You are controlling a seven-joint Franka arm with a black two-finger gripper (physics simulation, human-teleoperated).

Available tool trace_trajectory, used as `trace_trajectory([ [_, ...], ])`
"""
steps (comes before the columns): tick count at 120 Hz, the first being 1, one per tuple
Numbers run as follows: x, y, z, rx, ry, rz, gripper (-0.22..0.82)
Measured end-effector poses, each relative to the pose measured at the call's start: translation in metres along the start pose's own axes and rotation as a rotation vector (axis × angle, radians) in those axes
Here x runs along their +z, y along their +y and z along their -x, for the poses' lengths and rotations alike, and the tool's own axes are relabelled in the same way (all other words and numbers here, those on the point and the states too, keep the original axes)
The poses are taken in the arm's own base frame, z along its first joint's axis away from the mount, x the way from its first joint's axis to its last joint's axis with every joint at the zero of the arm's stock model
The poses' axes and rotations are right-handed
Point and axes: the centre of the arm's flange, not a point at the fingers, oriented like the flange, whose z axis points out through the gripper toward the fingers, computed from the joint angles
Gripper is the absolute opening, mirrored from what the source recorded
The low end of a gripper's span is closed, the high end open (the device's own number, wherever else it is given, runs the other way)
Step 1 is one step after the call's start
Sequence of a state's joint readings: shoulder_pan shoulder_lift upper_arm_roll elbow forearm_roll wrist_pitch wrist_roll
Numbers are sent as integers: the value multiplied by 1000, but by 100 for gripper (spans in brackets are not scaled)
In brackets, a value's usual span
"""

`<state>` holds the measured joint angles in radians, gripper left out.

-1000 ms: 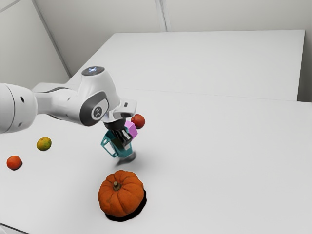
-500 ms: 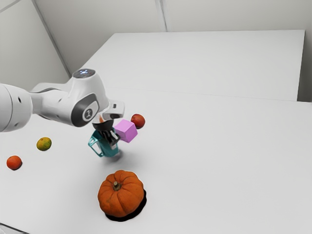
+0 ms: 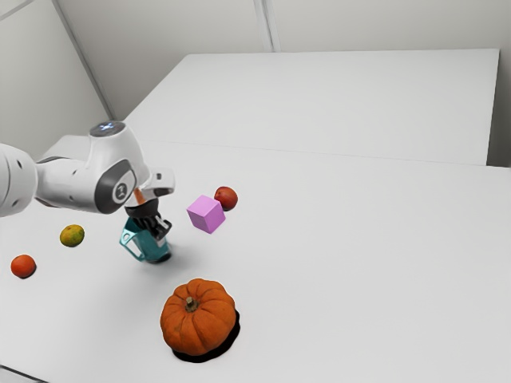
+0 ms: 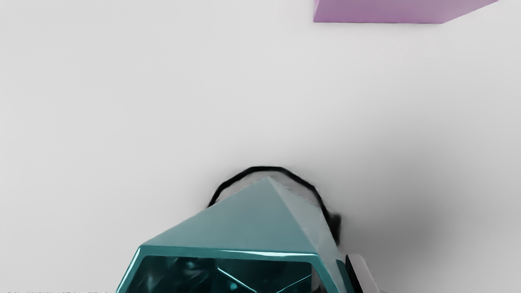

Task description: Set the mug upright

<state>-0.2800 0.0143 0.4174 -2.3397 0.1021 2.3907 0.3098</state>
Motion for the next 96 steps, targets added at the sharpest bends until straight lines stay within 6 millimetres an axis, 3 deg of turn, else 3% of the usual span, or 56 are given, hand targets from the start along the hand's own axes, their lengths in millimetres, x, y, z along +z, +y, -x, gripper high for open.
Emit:
trace_trajectory([
  [29,-1,6,-3,6,11,-2,-17],
  [96,-4,64,-25,118,21,-4,-17],
])
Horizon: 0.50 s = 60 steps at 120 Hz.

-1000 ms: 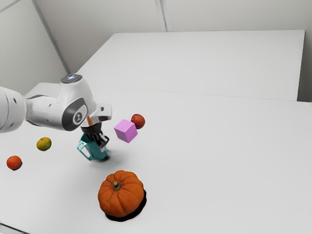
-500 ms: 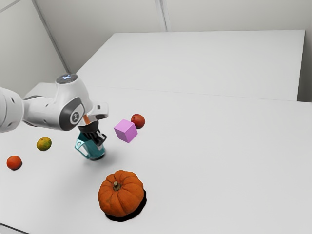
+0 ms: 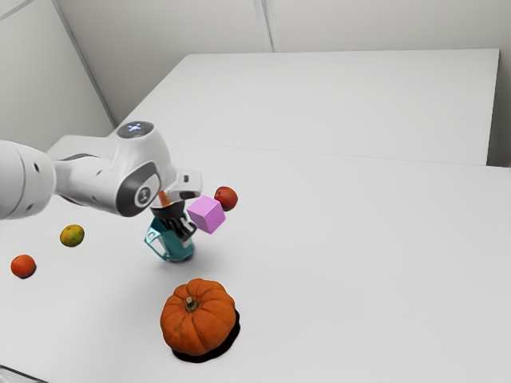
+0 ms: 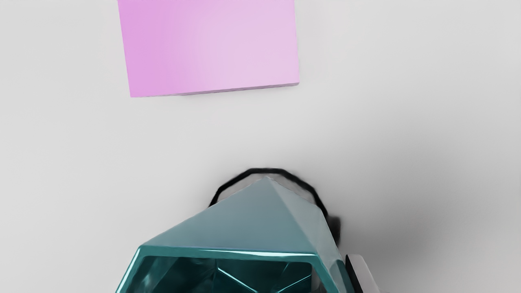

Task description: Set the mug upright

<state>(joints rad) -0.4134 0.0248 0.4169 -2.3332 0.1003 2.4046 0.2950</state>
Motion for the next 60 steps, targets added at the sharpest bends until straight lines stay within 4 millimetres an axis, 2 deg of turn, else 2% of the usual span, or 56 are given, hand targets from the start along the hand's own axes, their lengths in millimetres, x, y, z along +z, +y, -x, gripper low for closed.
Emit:
trace_trajectory([
  [13,3,-5,-1,-10,-4,-4,-17],
  [37,0,-39,2,-74,2,-17,-17],
  [60,-3,-35,-6,-59,10,-23,-17],
])
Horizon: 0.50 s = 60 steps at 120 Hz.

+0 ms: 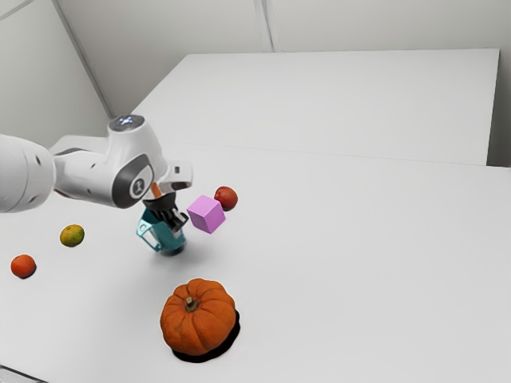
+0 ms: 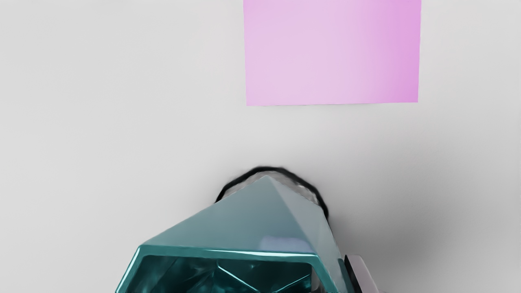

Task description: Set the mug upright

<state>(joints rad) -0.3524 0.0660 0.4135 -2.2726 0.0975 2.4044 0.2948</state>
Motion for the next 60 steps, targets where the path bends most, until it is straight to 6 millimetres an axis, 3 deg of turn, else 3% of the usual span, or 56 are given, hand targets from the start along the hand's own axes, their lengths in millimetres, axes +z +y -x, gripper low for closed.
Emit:
trace_trajectory([
  [41,0,-1,-5,0,3,-4,-17],
  [60,0,0,-5,2,2,3,-7],
])
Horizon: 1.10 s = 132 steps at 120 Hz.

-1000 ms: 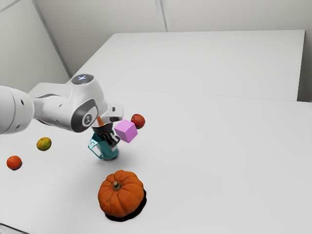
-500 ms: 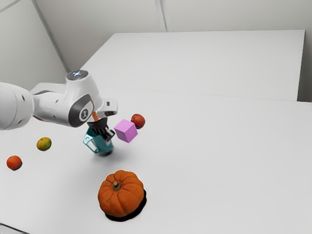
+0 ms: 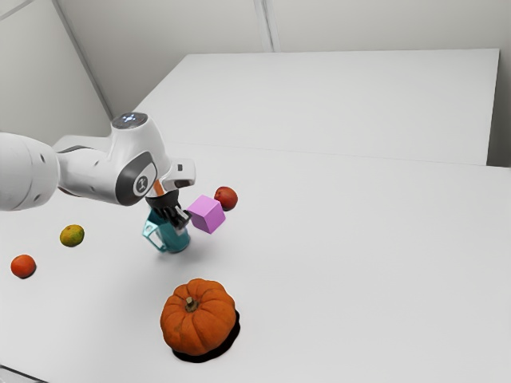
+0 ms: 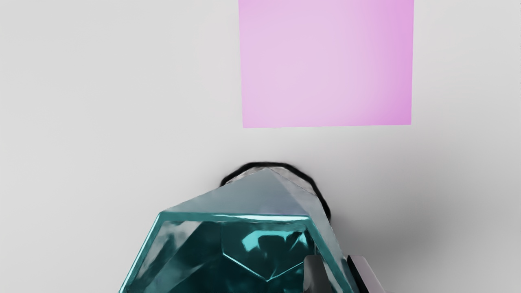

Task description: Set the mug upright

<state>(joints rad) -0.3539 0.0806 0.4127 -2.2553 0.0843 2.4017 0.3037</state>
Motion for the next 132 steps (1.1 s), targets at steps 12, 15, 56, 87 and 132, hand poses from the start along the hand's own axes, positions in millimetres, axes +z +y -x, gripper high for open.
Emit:
trace_trajectory([
  [12,0,0,0,3,0,2,2],
  [15,0,0,0,4,-1,2,5],
  [56,-33,5,-3,31,60,3,34],
  [87,-128,-2,-34,45,178,-27,44],
  [132,-205,-30,-125,-49,26,44,58],
])
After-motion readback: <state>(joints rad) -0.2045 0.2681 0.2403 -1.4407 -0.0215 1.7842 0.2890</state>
